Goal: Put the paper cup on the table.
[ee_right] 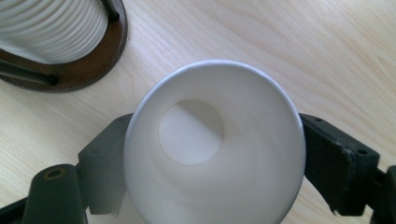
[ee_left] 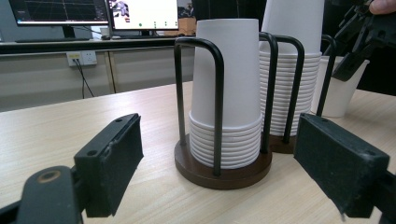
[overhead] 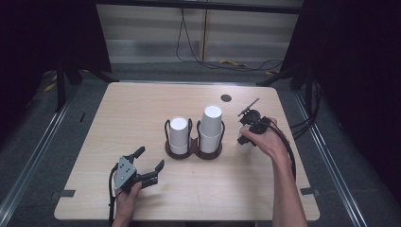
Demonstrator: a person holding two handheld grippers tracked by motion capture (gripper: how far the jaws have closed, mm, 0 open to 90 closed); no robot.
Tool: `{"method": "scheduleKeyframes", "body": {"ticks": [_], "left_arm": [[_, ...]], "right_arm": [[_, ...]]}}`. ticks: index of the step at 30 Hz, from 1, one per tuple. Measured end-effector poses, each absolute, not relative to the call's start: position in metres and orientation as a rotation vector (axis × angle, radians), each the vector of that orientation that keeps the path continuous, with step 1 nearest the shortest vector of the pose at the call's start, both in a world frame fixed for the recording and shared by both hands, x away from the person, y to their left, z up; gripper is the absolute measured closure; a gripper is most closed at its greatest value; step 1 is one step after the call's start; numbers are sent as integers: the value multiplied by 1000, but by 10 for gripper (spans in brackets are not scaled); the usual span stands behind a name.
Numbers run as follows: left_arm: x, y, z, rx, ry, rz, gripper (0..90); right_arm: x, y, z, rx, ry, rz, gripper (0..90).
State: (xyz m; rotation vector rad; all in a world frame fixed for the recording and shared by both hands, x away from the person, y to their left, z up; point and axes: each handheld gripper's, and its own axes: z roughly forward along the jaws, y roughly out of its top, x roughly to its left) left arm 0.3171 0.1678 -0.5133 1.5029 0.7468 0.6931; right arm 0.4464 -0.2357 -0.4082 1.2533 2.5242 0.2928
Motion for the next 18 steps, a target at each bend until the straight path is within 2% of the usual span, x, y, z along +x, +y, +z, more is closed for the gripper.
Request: {"method": "scheduleKeyframes", "body": {"ticks": [18], "left_arm": [[317,168,-513,1502,751,694,156]], "right_arm": [[428,-249,-429,1401,2393,566,149]]}}
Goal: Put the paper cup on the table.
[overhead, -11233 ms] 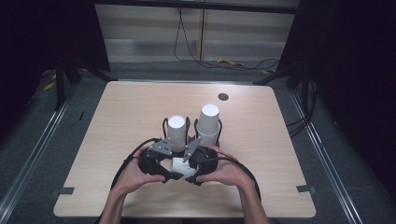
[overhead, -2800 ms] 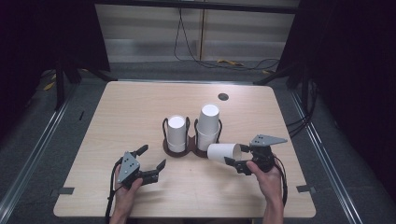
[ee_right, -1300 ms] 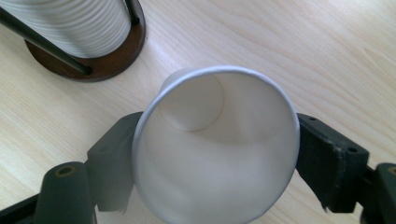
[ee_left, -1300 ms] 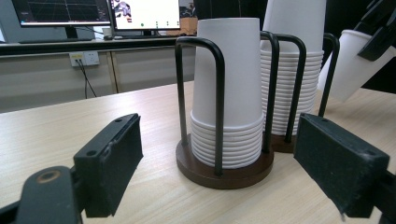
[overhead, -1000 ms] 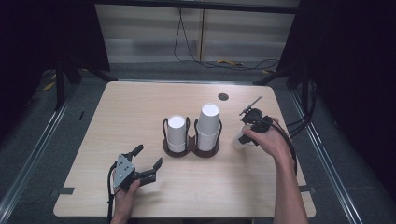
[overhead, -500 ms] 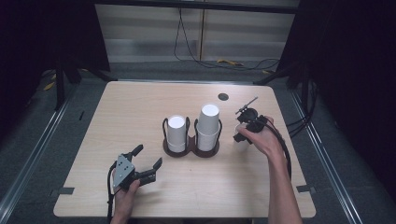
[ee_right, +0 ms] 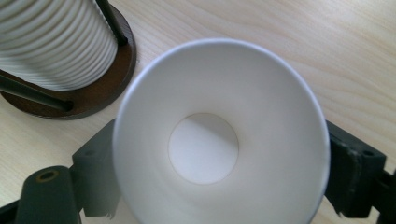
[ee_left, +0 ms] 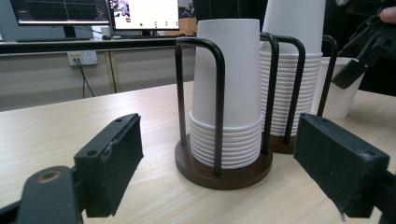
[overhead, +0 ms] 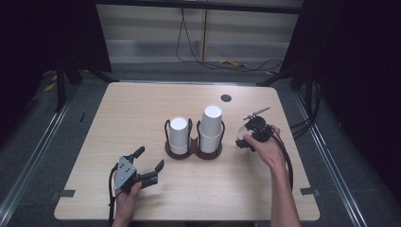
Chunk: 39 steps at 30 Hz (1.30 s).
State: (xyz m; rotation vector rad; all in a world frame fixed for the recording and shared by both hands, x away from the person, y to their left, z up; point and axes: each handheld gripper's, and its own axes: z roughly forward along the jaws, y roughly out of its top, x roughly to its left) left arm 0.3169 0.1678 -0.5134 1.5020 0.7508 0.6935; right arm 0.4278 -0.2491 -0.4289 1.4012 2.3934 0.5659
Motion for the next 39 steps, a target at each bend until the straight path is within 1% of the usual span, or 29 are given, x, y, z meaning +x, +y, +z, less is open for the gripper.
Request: {"method": "scheduleKeyframes", "body": {"ticks": [15,22,31,39], "left_arm": [[317,168,-513,1502,755,694,156],[317,168,-513,1501,759,695,156],[317,168,-513,1498,769,699,156],[317,168,-513,1501,764,698,155]], "right_arm": [[402,-264,-443,1490,2243,757,135],[382,-268,-451,1552,2100,879,135],[359,-265,-457,1567,1973,904,134],[328,-253,-461,1511,1831,975,132]]}}
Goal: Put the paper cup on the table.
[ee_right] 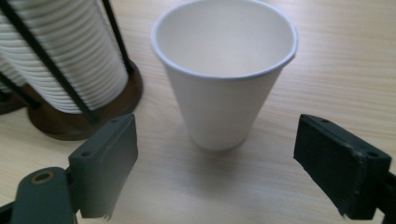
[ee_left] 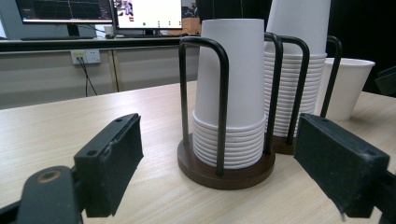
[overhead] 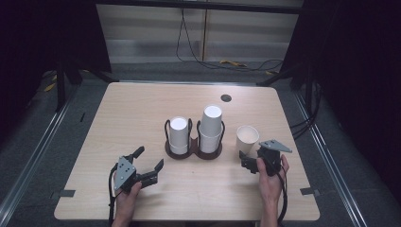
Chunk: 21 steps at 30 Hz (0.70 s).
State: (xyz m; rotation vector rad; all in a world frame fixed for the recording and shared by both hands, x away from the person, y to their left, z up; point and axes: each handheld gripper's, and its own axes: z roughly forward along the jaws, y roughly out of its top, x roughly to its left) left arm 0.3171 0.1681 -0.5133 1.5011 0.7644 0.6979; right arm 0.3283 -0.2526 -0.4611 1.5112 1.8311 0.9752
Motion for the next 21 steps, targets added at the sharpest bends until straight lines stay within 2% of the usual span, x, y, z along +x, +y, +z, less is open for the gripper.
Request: {"method": "scheduleKeyframes", "body": {"ticks": [11,21], "left_arm": [[316,167,-513,1499,770,699,155],[316,167,-513,1499,782,700,155]], "right_arm": [[293,-224,-482,1399,1686,1139,131],[287,-181,-492,1200,1603,1391,130]]}}
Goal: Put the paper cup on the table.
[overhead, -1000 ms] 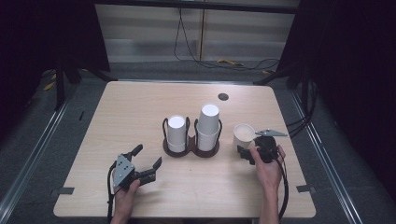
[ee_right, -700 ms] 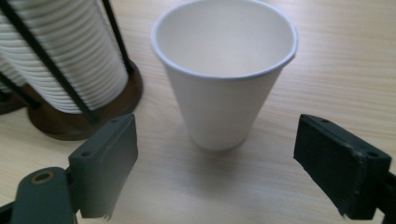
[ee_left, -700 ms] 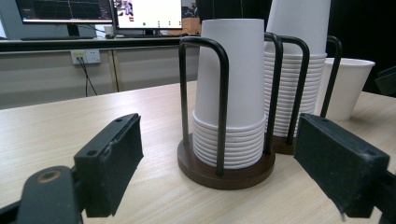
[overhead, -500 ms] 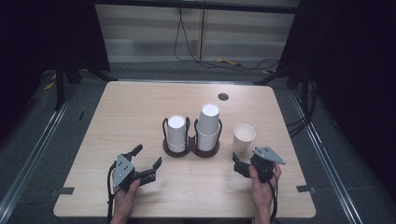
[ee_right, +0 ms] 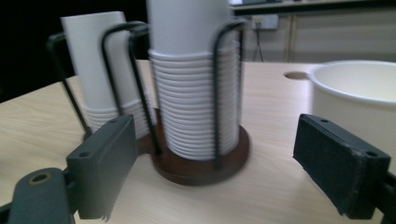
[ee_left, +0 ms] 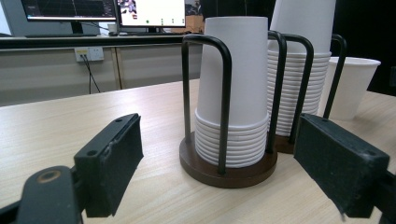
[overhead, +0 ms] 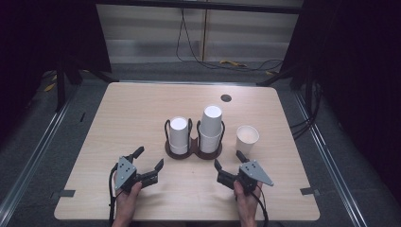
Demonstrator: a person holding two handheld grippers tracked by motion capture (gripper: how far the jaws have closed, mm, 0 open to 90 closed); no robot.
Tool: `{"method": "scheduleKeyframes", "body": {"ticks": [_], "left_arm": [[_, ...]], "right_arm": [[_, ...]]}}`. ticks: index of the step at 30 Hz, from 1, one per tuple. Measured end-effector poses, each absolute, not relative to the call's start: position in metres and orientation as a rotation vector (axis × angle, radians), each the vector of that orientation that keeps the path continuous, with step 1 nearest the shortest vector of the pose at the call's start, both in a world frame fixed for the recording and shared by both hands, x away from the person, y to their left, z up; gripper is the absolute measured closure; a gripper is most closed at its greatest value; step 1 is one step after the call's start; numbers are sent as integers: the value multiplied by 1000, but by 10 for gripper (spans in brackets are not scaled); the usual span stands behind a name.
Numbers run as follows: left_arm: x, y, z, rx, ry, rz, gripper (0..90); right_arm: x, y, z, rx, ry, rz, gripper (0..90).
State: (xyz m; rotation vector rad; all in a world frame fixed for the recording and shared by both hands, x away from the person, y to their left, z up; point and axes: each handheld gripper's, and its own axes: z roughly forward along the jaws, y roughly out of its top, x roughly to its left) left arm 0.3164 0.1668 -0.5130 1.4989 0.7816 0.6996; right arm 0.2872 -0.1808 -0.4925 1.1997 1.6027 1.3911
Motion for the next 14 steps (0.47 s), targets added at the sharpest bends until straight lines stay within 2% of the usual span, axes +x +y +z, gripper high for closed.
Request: {"method": "scheduleKeyframes", "body": {"ticks": [6,14], "left_arm": [[316,167,-513,1505,772,705,155],[316,166,-513,1505,771,706,155]], "right_arm": [[287,-166,-502,1149,1607,1410,132],[282,-166,-503,1088,1580,1473,131]]}}
